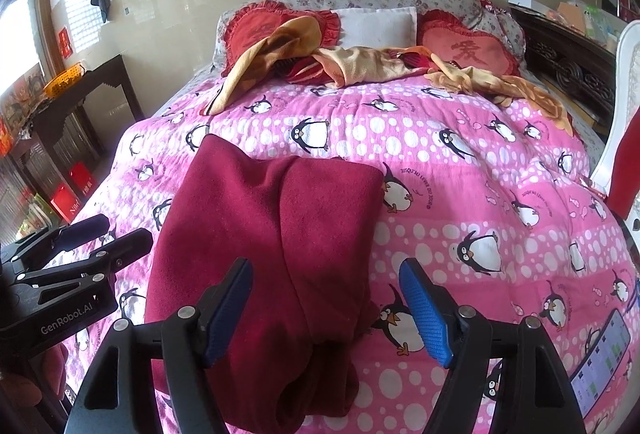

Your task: Fold small clothes

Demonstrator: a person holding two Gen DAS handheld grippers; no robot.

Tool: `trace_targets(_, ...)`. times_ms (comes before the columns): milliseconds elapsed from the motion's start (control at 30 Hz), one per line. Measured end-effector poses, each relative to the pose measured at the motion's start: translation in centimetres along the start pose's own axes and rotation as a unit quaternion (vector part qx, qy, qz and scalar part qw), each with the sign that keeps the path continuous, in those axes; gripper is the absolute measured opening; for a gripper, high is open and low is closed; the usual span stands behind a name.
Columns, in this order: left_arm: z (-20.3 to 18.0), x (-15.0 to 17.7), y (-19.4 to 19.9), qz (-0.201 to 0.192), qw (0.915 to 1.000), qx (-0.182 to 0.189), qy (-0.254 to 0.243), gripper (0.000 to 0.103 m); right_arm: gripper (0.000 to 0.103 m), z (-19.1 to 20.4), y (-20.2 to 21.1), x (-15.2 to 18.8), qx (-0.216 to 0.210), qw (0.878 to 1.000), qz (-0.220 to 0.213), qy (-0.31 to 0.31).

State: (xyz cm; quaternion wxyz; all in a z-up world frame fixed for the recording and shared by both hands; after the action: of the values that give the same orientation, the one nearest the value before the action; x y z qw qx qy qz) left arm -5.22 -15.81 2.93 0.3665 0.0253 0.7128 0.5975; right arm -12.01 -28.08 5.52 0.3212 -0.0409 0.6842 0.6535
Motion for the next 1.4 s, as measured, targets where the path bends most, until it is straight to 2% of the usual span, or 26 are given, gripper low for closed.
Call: trace_targets(1400, 0.9, 0.2, -1.1, 0.009, 0.9999, 0.003, 0.011, 0.066, 0.074, -0.2, -1.1, 0.2, 0.007, 1.000, 0.013, -0.011)
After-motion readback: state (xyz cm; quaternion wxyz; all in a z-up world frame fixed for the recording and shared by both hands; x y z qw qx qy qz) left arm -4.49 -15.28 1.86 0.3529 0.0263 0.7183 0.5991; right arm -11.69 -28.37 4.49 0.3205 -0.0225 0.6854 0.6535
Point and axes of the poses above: each gripper's, at about its wrist camera, not at the fingertips, and y roughly against the way its jaws point, z to its left, x to its underside, the point moved 10 cm from there along -y, roughly the way its jaws point, and after that the axes turned 11 degrees about z, right-handed, at the moved point
